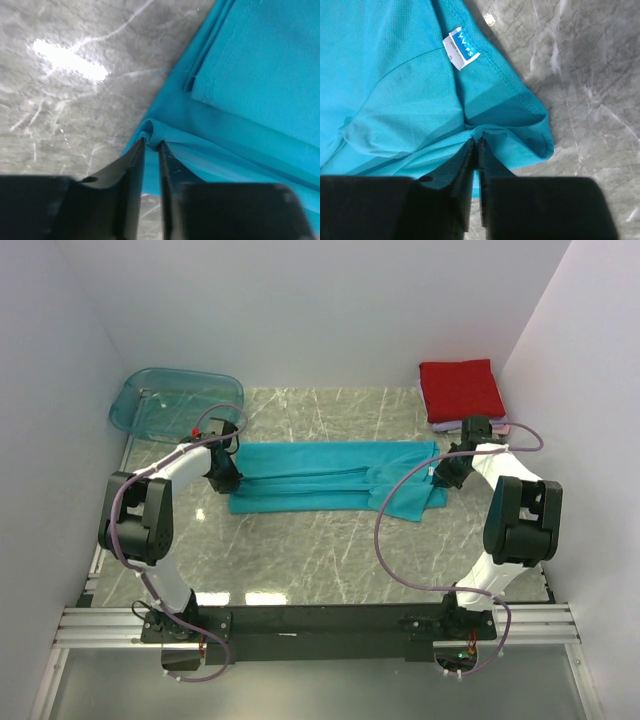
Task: Fold and stack the t-shirts
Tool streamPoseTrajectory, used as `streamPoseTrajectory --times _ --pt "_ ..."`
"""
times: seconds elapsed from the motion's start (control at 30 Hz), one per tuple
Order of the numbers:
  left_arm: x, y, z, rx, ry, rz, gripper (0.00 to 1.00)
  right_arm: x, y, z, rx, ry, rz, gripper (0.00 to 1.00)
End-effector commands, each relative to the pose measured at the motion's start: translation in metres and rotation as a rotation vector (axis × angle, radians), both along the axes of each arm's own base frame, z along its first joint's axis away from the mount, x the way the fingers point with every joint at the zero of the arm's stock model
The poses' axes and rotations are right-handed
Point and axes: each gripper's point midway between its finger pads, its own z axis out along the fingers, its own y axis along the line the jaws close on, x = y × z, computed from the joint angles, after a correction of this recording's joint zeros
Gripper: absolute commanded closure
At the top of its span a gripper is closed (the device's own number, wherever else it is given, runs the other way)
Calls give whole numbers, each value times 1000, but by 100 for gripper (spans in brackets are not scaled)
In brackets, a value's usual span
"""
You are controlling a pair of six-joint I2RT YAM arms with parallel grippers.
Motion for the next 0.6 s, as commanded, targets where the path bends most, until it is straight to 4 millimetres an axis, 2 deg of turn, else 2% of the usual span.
streamPoseTrajectory --times 0.0,0.1,0.17,0.2,0.23,0.33,0.37,0.4,0.43,0.47,0.53,0.57 --pt "16 11 24 34 -99 25 73 21 -9 26 -82 -99 -4 82" --pt "14 13 33 41 -113 33 62 18 -10 37 -127 -123 -2 73" --pt "10 16 41 49 -127 43 52 15 -7 43 -153 -132 4 69" --pt "6 18 42 54 -124 50 47 14 -3 53 -156 -161 13 63" --pt "4 19 52 53 -152 53 39 11 -5 58 -184 -171 11 61" --pt "-8 25 61 67 -172 57 22 0 10 73 -235 -214 66 55" --pt "-12 27 73 65 -204 60 18 -8 22 75 -257 -223 108 52" --pt "-20 29 72 70 -203 57 14 -13 28 75 -263 -222 131 51" --pt "-23 30 86 64 -249 58 7 -21 32 73 -270 -207 148 50" --pt "-27 31 91 64 -270 58 4 -32 39 64 -267 -183 170 50" --pt "-35 36 96 79 -308 53 1 -46 54 58 -230 -184 201 48" --pt "-39 39 110 80 -366 56 0 -58 54 48 -213 -167 193 47"
